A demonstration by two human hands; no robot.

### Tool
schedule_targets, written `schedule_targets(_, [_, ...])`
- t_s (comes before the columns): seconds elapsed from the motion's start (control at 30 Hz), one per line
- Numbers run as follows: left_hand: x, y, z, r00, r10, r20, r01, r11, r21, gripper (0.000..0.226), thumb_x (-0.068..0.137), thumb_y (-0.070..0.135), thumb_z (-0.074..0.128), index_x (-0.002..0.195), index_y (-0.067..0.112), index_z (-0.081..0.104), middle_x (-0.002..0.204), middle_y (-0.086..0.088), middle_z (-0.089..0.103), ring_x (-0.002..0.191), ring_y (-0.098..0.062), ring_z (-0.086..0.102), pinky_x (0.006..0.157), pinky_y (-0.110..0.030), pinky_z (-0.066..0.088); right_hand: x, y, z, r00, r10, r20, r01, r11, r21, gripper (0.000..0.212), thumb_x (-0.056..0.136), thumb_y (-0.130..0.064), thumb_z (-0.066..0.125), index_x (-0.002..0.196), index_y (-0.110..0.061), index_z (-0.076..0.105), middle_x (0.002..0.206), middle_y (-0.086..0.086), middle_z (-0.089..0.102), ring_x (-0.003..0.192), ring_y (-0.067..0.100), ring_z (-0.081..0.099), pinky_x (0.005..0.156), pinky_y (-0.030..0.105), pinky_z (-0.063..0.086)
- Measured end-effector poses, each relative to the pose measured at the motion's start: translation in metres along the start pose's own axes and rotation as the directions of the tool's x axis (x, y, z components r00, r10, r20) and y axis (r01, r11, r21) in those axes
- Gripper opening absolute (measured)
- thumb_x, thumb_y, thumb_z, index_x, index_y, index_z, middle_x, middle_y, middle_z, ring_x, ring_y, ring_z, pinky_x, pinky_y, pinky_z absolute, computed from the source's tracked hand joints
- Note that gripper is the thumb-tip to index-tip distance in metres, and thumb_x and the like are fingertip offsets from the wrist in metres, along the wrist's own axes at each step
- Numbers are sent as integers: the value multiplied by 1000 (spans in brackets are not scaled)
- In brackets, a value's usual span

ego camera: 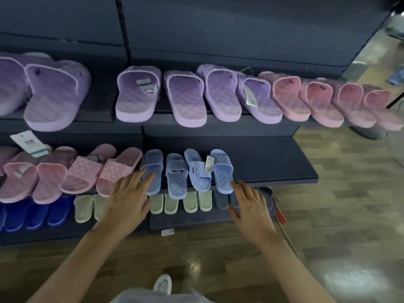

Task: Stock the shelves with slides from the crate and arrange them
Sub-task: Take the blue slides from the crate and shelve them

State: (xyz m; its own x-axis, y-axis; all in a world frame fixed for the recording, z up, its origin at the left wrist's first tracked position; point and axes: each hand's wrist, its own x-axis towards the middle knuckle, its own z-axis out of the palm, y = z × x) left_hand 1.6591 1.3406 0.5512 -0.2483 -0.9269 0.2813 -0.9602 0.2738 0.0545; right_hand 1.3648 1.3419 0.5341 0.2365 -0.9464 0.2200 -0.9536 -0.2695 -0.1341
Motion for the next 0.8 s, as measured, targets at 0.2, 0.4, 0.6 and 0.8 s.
schedule_targets(0.2, [-62, 25, -20, 988, -152, 13, 152, 988, 7, 74, 57, 14, 85, 124, 5, 53, 117, -15, 61, 101, -33, 63, 77, -44, 53, -26, -15, -9, 986, -154, 70, 155, 988, -22, 67, 68, -30, 79, 126, -11, 52, 121, 12, 60, 110, 31, 60, 88, 45, 49])
schedule_targets(0.4, [-138, 50, -44, 937, -344, 58, 338, 937, 90, 68, 67, 23, 79, 128, 10, 52, 123, -13, 60, 107, -31, 61, 84, -45, 51, -54, -37, -2, 943, -295, 151, 290, 955, 53, 65, 72, -31, 77, 127, -11, 50, 124, 12, 58, 112, 32, 58, 89, 48, 49])
schedule_targets(0.6, [-221, 62, -69, 824, -558, 94, 544, 827, 144, 69, 67, 20, 78, 130, 11, 51, 127, -13, 57, 112, -31, 58, 92, -46, 46, -79, -79, 5, 873, -430, 231, 401, 902, 161, 62, 79, -33, 69, 133, -13, 46, 129, 12, 55, 117, 33, 54, 94, 49, 45])
schedule_targets(0.8, [-297, 51, -89, 647, -761, 37, 741, 640, 203, 71, 67, 20, 80, 130, 10, 51, 129, -15, 55, 118, -35, 53, 93, -49, 44, -79, -151, 1, 718, -631, 294, 552, 773, 311, 60, 93, -41, 38, 148, -26, 19, 151, 5, 28, 138, 25, 26, 112, 42, 20])
